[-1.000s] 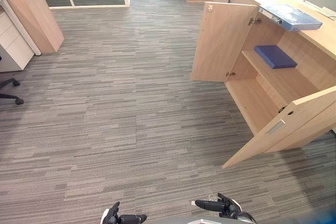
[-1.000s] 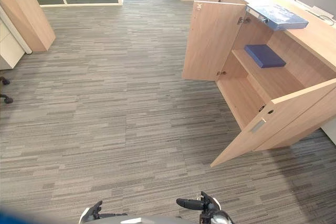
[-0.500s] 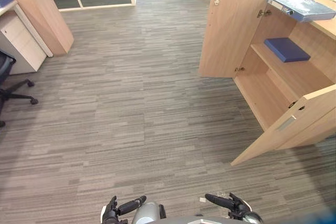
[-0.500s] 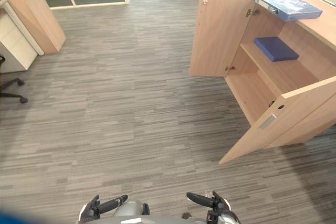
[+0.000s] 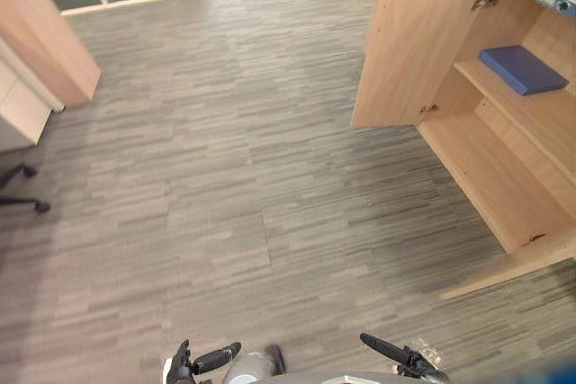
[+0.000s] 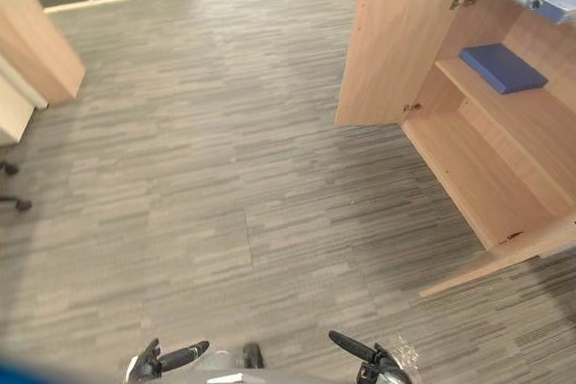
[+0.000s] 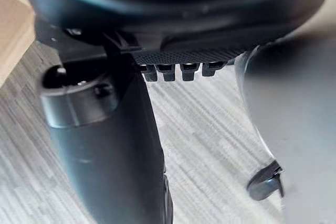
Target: Walk over to the cabinet, pick up the folder, carry it to the office cabinet, place the folder inside the office cabinet, then close the office cabinet door
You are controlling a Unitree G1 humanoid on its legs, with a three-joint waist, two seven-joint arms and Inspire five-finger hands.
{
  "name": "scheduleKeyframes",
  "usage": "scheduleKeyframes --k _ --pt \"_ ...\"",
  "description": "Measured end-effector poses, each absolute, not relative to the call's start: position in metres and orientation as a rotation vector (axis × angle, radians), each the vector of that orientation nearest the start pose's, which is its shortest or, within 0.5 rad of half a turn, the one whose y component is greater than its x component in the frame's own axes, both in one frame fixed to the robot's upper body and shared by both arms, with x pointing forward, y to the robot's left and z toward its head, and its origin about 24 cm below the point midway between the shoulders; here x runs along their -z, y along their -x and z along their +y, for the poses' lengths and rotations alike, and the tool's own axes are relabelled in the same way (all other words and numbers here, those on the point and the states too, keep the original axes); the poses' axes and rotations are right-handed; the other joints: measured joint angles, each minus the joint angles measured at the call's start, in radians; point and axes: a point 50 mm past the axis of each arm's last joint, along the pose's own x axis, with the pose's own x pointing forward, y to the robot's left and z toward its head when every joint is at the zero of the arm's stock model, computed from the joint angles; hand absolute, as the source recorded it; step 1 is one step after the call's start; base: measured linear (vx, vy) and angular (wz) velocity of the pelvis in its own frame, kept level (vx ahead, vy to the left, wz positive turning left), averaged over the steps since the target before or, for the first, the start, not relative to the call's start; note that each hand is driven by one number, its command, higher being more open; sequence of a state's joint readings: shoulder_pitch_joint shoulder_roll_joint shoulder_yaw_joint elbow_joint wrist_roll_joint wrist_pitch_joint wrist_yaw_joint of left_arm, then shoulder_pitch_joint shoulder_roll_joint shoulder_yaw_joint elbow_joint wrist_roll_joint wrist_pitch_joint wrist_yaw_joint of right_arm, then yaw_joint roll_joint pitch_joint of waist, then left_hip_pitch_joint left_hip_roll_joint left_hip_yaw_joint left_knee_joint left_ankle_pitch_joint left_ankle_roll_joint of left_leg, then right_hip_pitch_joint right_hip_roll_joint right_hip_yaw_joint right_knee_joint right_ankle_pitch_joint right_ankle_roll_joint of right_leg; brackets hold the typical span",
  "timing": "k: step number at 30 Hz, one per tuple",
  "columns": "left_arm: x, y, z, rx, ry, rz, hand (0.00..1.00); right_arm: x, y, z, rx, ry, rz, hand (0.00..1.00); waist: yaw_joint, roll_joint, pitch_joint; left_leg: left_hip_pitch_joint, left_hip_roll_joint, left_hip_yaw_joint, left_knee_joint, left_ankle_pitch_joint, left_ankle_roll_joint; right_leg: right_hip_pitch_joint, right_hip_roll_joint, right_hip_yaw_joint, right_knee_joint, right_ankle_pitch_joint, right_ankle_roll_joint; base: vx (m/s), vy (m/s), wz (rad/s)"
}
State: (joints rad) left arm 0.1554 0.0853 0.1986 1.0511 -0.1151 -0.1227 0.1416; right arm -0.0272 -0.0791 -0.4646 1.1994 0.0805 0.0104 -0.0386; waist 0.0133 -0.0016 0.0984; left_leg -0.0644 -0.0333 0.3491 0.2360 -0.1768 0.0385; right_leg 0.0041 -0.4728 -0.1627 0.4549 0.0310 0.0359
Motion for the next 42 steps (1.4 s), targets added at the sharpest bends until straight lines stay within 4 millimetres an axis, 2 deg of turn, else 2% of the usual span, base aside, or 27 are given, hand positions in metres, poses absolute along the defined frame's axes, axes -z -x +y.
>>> scheduleKeyframes --k 1,2,3,5,6,7,8,9,10,11,12,13,15,19,21,22,23,24,25,26,27,28,31,33,35,38,42 --pt "0.16 -0.069 0.218 -0.456 0.035 1.059 1.0 0.161 -0.097 -0.228 0.529 -0.249 1.117 1.0 -0.004 0.007 -0.001 0.034 -0.013 0.002 -0.018 -0.003 0.011 -0.035 -0.033 -0.038 0.106 0.014 -0.057 0.41 0.374 0.0" --pt "0.16 -0.07 0.215 -0.437 0.028 1.061 1.0 0.158 -0.103 -0.236 0.536 -0.226 1.09 1.0 -0.021 0.02 0.008 0.102 -0.029 0.0 -0.045 -0.014 0.029 -0.1 -0.084 -0.121 0.361 0.002 -0.113 0.31 0.239 0.04" --pt "0.161 -0.07 0.213 -0.42 0.026 1.066 1.0 0.156 -0.107 -0.238 0.534 -0.213 1.077 1.0 -0.03 0.025 0.014 0.172 -0.033 -0.004 -0.071 -0.014 0.029 -0.138 -0.097 -0.202 0.538 -0.047 -0.12 0.3 0.203 0.02" --pt "0.161 -0.073 0.211 -0.382 0.012 1.066 1.0 0.155 -0.111 -0.237 0.524 -0.206 1.072 1.0 -0.032 0.029 0.018 0.238 -0.025 -0.005 -0.077 -0.014 0.028 -0.179 -0.063 -0.331 0.608 -0.162 -0.094 0.27 0.073 -0.13" --pt "0.161 -0.077 0.209 -0.36 0.001 1.064 1.0 0.154 -0.116 -0.235 0.514 -0.21 1.06 1.0 -0.032 0.034 0.031 0.275 -0.019 -0.001 -0.073 -0.019 0.01 -0.203 -0.014 -0.409 0.554 -0.209 -0.095 0.27 0.005 -0.18" --pt "0.161 -0.078 0.207 -0.348 -0.004 1.064 1.0 0.153 -0.117 -0.234 0.508 -0.208 1.055 1.0 -0.034 0.04 0.041 0.292 -0.012 -0.002 -0.072 -0.025 -0.003 -0.211 0.019 -0.444 0.501 -0.222 -0.098 0.27 -0.036 -0.2" --pt "0.161 -0.082 0.206 -0.338 -0.003 1.058 1.0 0.153 -0.119 -0.231 0.498 -0.218 1.049 1.0 -0.038 0.045 0.056 0.324 -0.005 -0.002 -0.072 -0.039 -0.027 -0.221 0.089 -0.524 0.361 -0.227 -0.104 0.25 -0.071 -0.18" --pt "0.16 -0.082 0.21 -0.343 -0.009 1.057 1.0 0.156 -0.119 -0.221 0.48 -0.238 1.062 1.0 -0.04 0.026 0.06 0.34 -0.022 -0.001 -0.076 -0.048 -0.042 -0.221 0.158 -0.602 0.168 -0.163 -0.117 0.25 -0.091 -0.21" --pt "0.159 -0.082 0.216 -0.354 -0.02 1.053 1.0 0.158 -0.116 -0.214 0.465 -0.249 1.077 1.0 -0.04 -0.014 0.054 0.353 -0.057 -0.003 -0.086 -0.054 -0.052 -0.221 0.205 -0.649 0.014 -0.113 -0.231 0.26 -0.125 -0.34" --pt "0.16 -0.081 0.215 -0.36 -0.014 1.059 1.0 0.159 -0.115 -0.213 0.455 -0.243 1.085 1.0 -0.03 -0.012 0.051 0.361 -0.061 0.0 -0.097 -0.055 -0.054 -0.198 0.235 -0.667 -0.048 -0.139 -0.254 0.28 -0.106 -0.87" --pt "0.162 -0.081 0.202 -0.352 0.021 1.072 1.0 0.155 -0.128 -0.213 0.447 -0.251 1.058 1.0 -0.029 0.038 0.062 0.35 -0.036 -0.005 -0.108 -0.058 -0.058 -0.204 0.306 -0.641 -0.141 -0.103 -0.25 0.3 -0.112 -0.9" --pt "0.162 -0.085 0.201 -0.355 0.032 1.069 1.0 0.154 -0.131 -0.213 0.449 -0.251 1.046 1.0 -0.032 0.049 0.07 0.347 -0.032 -0.001 -0.115 -0.065 -0.06 -0.206 0.326 -0.63 -0.16 -0.1 -0.252 0.21 -0.071 -0.77" --pt "0.16 -0.093 0.199 -0.352 0.04 1.046 1.0 0.156 -0.127 -0.212 0.457 -0.271 1.068 1.0 -0.037 0.046 0.075 0.373 -0.02 0.003 -0.139 -0.07 -0.052 -0.193 0.353 -0.615 -0.16 -0.124 -0.238 0.15 -0.085 -0.27" --pt "0.16 -0.102 0.191 -0.329 0.064 1.032 1.0 0.162 -0.111 -0.204 0.506 -0.349 1.099 1.0 -0.055 0.014 0.078 0.402 0.025 0.015 -0.131 -0.084 -0.045 -0.178 0.39 -0.619 -0.119 -0.177 -0.207 0.13 -0.09 -0.11" --pt "0.161 -0.096 0.199 -0.367 0.081 1.049 1.0 0.166 -0.096 -0.203 0.561 -0.406 1.122 1.0 -0.066 -0.01 0.062 0.327 0.072 0.052 0.08 -0.092 -0.039 -0.138 0.411 -0.63 -0.163 -0.198 -0.174 0.19 -0.217 -0.28" --pt "0.161 -0.094 0.2 -0.385 0.093 1.053 1.0 0.167 -0.091 -0.204 0.582 -0.42 1.126 1.0 -0.066 -0.008 0.061 0.299 0.098 0.059 0.181 -0.091 -0.039 -0.117 0.426 -0.629 -0.197 -0.191 -0.165 0.16 -0.251 -0.35" --pt "0.162 -0.09 0.202 -0.418 0.12 1.058 1.0 0.168 -0.081 -0.211 0.632 -0.446 1.13 1.0 -0.069 0.013 0.056 0.23 0.163 0.073 0.39 -0.072 -0.035 -0.074 0.474 -0.62 -0.263 -0.181 -0.148 0.13 -0.17 -0.51" --pt "0.162 -0.09 0.202 -0.429 0.129 1.059 1.0 0.168 -0.073 -0.218 0.645 -0.427 1.144 1.0 -0.062 0.03 0.05 0.17 0.229 0.083 0.569 -0.005 -0.044 -0.027 0.518 -0.605 -0.319 -0.195 -0.126 0.17 -0.144 -0.61" --pt "0.162 -0.086 0.203 -0.433 0.122 1.067 1.0 0.168 -0.07 -0.22 0.652 -0.421 1.149 1.0 -0.047 0.041 0.05 0.142 0.254 0.08 0.629 0.011 -0.04 -0.012 0.525 -0.613 -0.316 -0.241 -0.063 0.24 -0.04 -0.78" --pt "0.163 -0.087 0.194 -0.43 0.151 1.057 1.0 0.166 -0.068 -0.232 0.669 -0.391 1.146 1.0 -0.046 0.086 0.04 0.082 0.329 0.084 0.727 -0.034 -0.043 -0.041 0.469 -0.591 -0.121 -0.295 -0.163 0.25 0.074 -0.46" --pt "0.16 -0.095 0.195 -0.439 0.153 1.024 1.0 0.166 -0.066 -0.234 0.674 -0.385 1.155 1.0 -0.059 0.071 0.067 0.029 0.369 0.083 0.798 -0.101 -0.076 -0.05 0.433 -0.513 -0.033 -0.345 -0.145 0.24 0.095 -0.41" --pt "0.159 -0.099 0.193 -0.437 0.159 1.015 1.0 0.166 -0.065 -0.234 0.677 -0.382 1.163 1.0 -0.055 0.074 0.067 -0.001 0.371 0.062 0.782 -0.119 -0.089 -0.037 0.444 -0.5 -0.052 -0.344 -0.145 0.25 0.04 -0.49" --pt "0.154 -0.111 0.202 -0.458 0.146 0.967 1.0 0.167 -0.079 -0.222 0.606 -0.364 1.169 1.0 -0.035 0.023 0.084 -0.112 0.279 -0.051 0.557 -0.14 -0.099 0.025 0.475 -0.409 -0.177 -0.289 -0.146 0.23 -0.097 -0.92" --pt "0.152 -0.112 0.204 -0.478 0.156 0.95 1.0 0.166 -0.09 -0.217 0.545 -0.329 1.158 1.0 -0.022 0.007 0.091 -0.126 0.204 -0.209 0.23 -0.109 -0.132 0.082 0.502 -0.319 -0.268 -0.255 -0.136 0.2 -0.066 -1.15" --pt "0.152 -0.112 0.204 -0.495 0.176 0.945 1.0 0.165 -0.096 -0.213 0.508 -0.303 1.147 1.0 -0.02 0.012 0.091 -0.136 0.208 -0.322 0.047 -0.049 -0.163 0.121 0.529 -0.259 -0.3 -0.251 -0.134 0.25 0.013 -1.05" --pt "0.154 -0.107 0.205 -0.521 0.198 0.953 1.0 0.166 -0.096 -0.209 0.478 -0.282 1.153 1.0 -0.014 0.015 0.089 -0.141 0.218 -0.401 -0.06 0.025 -0.208 0.186 0.553 -0.18 -0.346 -0.253 -0.129 0.29 0.072 -0.83" --pt "0.157 -0.098 0.208 -0.548 0.209 0.983 1.0 0.168 -0.092 -0.203 0.472 -0.295 1.163 1.0 -0.014 0.01 0.05 -0.138 0.164 -0.445 -0.045 0.183 -0.164 0.208 0.518 -0.083 -0.356 -0.281 -0.073 0.39 0.174 -0.72"
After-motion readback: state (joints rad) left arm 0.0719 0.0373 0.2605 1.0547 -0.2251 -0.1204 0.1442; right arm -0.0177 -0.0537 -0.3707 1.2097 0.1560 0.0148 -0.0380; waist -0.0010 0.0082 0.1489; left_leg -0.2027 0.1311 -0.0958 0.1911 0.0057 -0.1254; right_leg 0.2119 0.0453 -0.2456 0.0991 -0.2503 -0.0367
